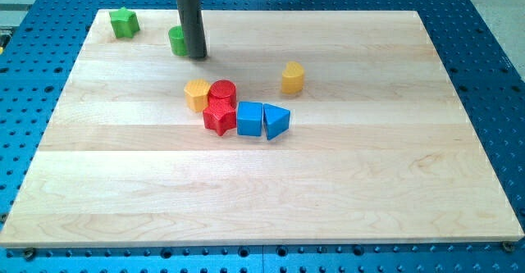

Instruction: Push the green circle closer to the green star

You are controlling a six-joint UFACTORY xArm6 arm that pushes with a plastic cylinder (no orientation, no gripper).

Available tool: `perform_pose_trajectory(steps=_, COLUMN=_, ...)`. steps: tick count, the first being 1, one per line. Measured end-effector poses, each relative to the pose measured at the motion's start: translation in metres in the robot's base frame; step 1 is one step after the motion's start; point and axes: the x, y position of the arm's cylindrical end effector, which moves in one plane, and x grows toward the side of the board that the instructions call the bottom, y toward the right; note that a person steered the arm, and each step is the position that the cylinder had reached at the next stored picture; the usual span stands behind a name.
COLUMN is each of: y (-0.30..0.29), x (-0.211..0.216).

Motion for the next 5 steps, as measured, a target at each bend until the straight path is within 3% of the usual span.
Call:
perform_pose_trajectory(steps=1, y=-0.073, x=-0.001)
perform_pose_trajectory(steps=2, y=0.01, x=0.0)
perform_pose_trajectory(steps=3, y=0.009, x=-0.024)
perform_pose_trajectory(steps=5, y=-0.038, x=-0.023)
